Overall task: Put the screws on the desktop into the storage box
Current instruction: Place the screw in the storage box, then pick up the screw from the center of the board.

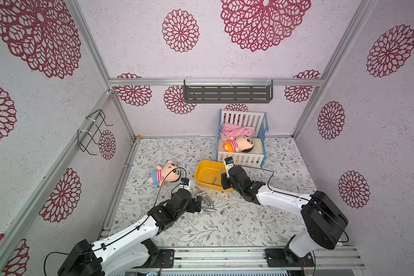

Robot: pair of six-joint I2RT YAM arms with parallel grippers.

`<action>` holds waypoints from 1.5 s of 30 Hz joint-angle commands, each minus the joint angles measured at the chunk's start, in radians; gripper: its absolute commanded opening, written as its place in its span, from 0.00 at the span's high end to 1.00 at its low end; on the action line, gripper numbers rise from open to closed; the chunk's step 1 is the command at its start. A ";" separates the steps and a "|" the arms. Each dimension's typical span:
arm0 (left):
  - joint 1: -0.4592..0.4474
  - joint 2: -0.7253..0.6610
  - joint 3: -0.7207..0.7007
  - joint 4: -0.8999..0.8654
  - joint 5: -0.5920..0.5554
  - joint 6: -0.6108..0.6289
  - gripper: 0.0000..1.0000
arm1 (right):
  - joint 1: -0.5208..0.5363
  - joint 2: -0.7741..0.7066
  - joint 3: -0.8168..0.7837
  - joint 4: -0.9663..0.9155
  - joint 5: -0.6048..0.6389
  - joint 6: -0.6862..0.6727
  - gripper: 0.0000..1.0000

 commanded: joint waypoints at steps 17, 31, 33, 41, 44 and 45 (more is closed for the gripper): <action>-0.043 -0.006 0.009 0.027 0.024 0.037 0.00 | -0.038 -0.076 -0.089 0.136 -0.051 -0.017 0.56; -0.352 0.350 0.253 -0.031 -0.198 0.009 0.26 | -0.087 -0.260 -0.293 0.321 0.012 0.030 0.59; -0.355 0.426 0.301 -0.052 -0.163 0.016 0.32 | -0.102 -0.288 -0.315 0.329 0.017 0.047 0.60; -0.359 0.594 0.405 -0.151 -0.108 0.048 0.51 | -0.125 -0.366 -0.379 0.364 0.045 0.075 0.60; -0.360 0.633 0.413 -0.152 -0.074 0.069 0.55 | -0.125 -0.359 -0.381 0.372 0.048 0.076 0.60; -0.360 0.647 0.425 -0.153 -0.056 0.075 0.55 | -0.125 -0.353 -0.380 0.372 0.050 0.075 0.60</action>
